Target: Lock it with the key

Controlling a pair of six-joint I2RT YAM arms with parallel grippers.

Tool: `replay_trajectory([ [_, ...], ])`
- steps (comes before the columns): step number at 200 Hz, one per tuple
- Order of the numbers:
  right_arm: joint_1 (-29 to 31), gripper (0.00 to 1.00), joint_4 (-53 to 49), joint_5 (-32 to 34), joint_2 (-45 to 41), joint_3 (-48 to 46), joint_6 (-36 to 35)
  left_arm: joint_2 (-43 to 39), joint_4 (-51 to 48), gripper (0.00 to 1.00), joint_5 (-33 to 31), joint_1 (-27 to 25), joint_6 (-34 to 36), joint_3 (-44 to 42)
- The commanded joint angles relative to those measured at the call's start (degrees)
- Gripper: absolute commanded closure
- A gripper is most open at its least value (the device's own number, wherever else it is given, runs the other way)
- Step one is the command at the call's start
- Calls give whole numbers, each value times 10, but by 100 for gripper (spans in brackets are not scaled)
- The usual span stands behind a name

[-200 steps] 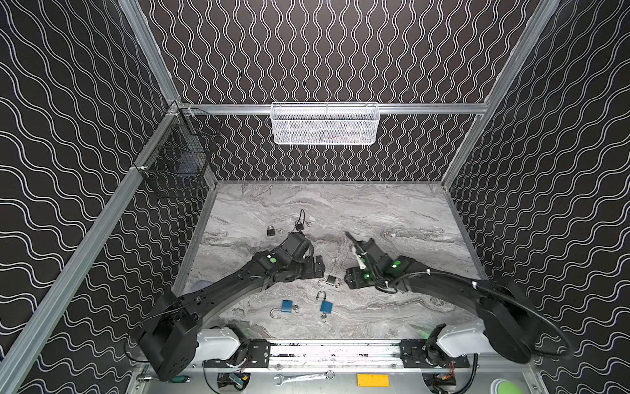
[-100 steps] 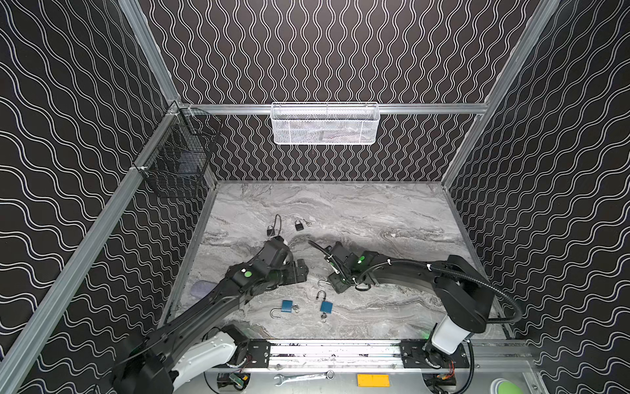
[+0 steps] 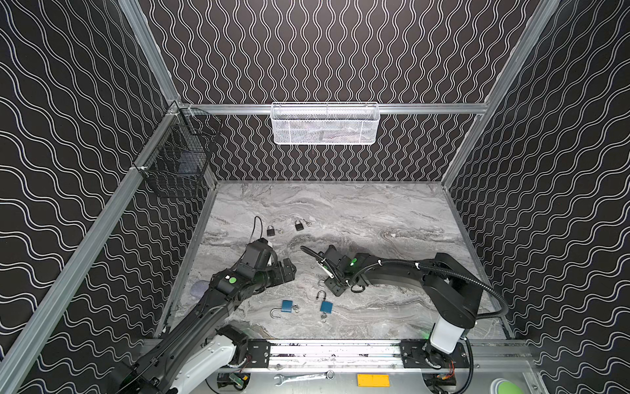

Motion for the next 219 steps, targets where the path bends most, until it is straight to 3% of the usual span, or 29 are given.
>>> replay_trajectory([
  [1, 1, 43, 7, -9, 6, 8, -21, 0, 7, 1, 14, 7, 15, -3],
  [41, 1, 40, 7, -4, 16, 15, -35, -3, 11, 2, 22, 16, 16, -7],
  [154, 1, 43, 7, -24, 38, 28, -64, -4, 18, 2, 42, 35, 22, -10],
  [219, 1, 52, 8, -28, 41, 16, -59, -6, 15, 2, 45, 40, 25, -7],
])
